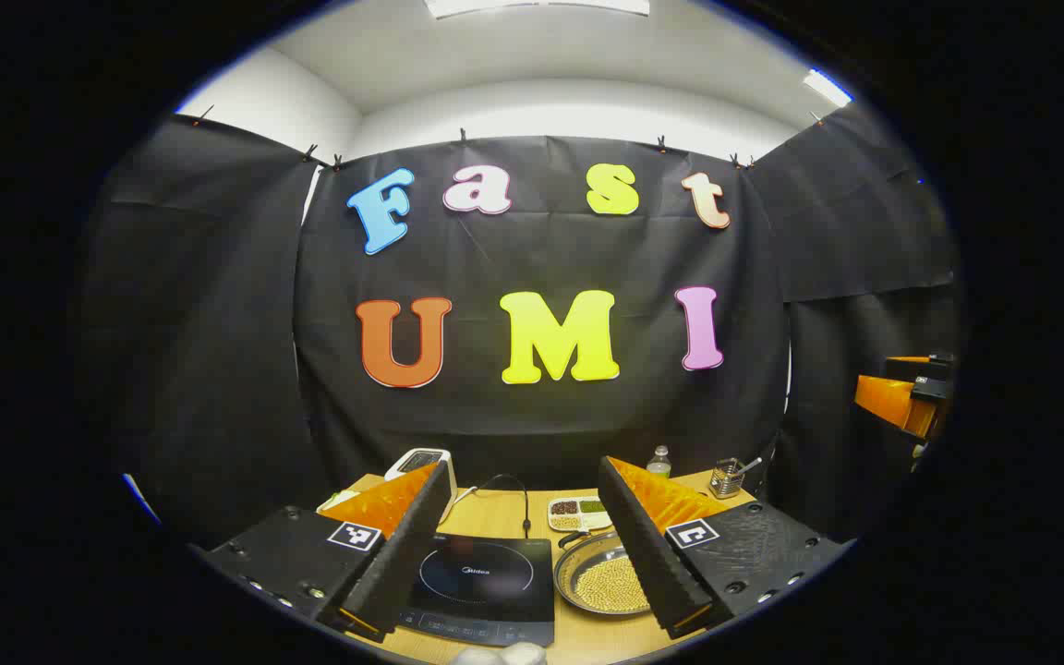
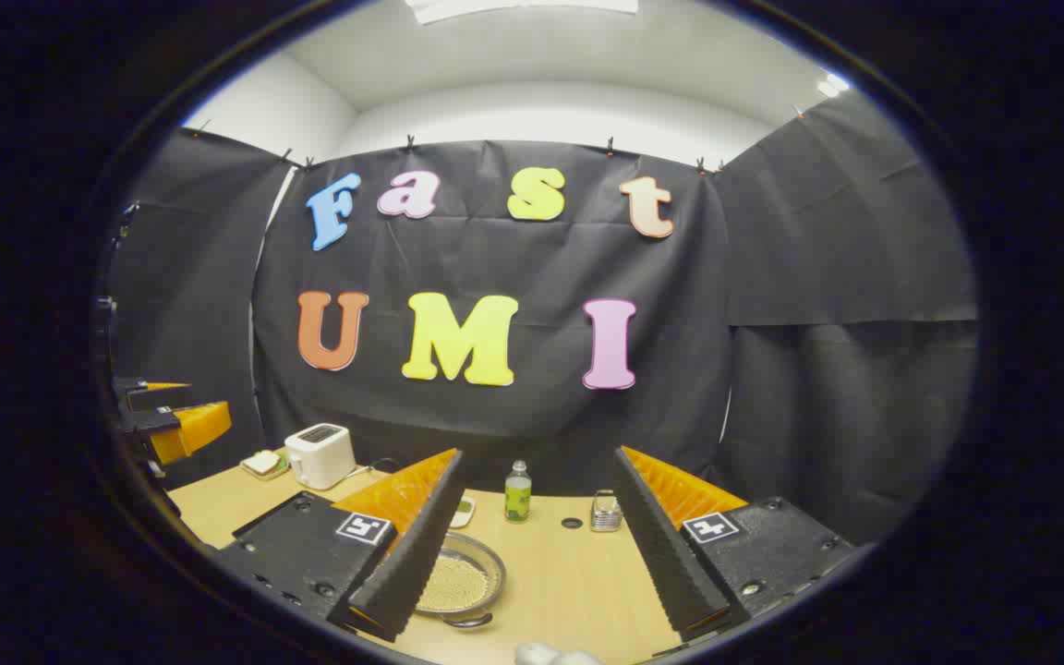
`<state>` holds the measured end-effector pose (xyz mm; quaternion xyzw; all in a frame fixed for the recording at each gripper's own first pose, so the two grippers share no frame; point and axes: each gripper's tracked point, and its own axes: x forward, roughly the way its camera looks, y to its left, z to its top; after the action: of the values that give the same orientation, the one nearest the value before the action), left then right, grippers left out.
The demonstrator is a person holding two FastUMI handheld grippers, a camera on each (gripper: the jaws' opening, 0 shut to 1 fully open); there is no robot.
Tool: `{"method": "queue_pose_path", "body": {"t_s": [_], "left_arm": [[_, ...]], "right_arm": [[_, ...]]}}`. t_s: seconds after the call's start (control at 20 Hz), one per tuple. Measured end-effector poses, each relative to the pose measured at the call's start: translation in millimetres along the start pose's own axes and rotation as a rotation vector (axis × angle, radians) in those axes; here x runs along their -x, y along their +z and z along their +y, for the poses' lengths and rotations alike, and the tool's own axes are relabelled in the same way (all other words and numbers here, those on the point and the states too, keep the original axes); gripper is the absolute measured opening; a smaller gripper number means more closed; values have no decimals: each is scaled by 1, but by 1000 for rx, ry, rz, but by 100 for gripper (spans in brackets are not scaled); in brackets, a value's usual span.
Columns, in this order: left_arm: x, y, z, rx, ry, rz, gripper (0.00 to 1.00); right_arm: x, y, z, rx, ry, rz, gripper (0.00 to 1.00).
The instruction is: First push the handle of the pot to place it horizontally, then grasp the pot with both hands and set it on the induction cooktop.
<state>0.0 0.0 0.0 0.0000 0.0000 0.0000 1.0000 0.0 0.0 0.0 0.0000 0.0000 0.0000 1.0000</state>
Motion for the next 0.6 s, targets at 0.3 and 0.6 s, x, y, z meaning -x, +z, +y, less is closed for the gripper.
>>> {"method": "queue_pose_path", "body": {"t_s": [0.3, 0.6], "left_arm": [[0, 1, 4, 6, -6, -7, 96], [1, 1, 10, 7, -9, -5, 96]], "right_arm": [[0, -1, 4, -9, 0, 15, 96], [2, -1, 8, -7, -2, 18, 96]]}}
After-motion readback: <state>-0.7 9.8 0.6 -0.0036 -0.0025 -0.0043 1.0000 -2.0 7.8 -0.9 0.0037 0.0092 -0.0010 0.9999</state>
